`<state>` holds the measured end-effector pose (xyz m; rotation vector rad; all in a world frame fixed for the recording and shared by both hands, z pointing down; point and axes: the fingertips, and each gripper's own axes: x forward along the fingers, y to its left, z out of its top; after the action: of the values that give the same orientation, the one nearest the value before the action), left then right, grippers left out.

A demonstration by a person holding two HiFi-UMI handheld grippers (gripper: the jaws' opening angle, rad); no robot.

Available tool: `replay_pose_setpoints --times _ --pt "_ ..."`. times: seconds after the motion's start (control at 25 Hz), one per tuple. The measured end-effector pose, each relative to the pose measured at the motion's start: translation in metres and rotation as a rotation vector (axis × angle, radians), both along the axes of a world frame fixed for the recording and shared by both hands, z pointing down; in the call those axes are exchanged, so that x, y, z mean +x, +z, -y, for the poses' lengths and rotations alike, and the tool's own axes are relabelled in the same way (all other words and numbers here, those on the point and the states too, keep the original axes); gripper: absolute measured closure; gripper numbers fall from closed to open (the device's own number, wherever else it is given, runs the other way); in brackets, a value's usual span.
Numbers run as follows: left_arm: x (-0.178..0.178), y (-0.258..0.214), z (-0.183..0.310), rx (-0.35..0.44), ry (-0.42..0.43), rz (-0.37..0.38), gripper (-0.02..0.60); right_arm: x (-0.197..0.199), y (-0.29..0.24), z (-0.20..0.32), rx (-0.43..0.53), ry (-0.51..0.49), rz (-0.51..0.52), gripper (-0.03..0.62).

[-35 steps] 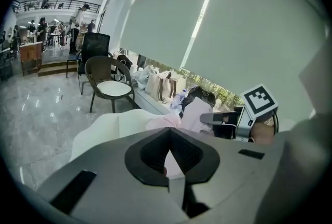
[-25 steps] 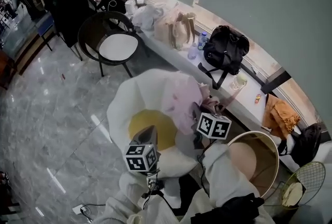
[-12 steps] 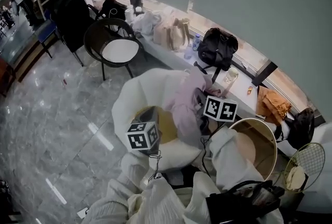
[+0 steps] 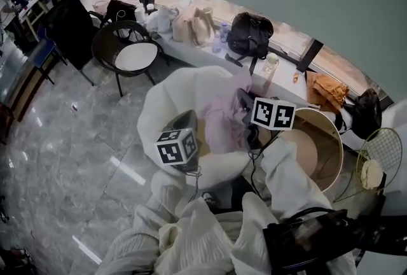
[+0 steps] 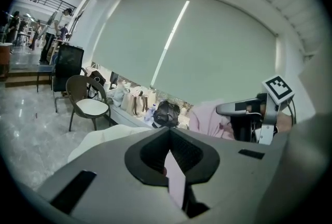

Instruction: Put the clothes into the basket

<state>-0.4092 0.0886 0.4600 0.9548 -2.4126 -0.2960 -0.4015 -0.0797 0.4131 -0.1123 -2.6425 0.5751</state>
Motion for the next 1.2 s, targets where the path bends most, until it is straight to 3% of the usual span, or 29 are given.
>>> replay_pose_setpoints --times 0.48,0.72,0.92,1.2 --pt "0.061 0.014 0.042 0.007 0.126 -0.064 0.575 0.093 -0.005 0.014 -0.055 0.081 -0.001 0.563" --pt "0.096 -0.004 0.085 -0.01 0.206 -0.026 0.575 0.137 -0.03 0.037 -0.034 0.108 0.058 0.563" --pt "0.131 -0.021 0.119 0.005 0.205 -0.012 0.575 0.176 -0.063 0.047 0.007 0.096 0.112 0.563" --pt "0.197 -0.036 0.149 -0.011 0.281 0.043 0.575 0.241 -0.073 0.068 0.04 0.118 0.116 0.563"
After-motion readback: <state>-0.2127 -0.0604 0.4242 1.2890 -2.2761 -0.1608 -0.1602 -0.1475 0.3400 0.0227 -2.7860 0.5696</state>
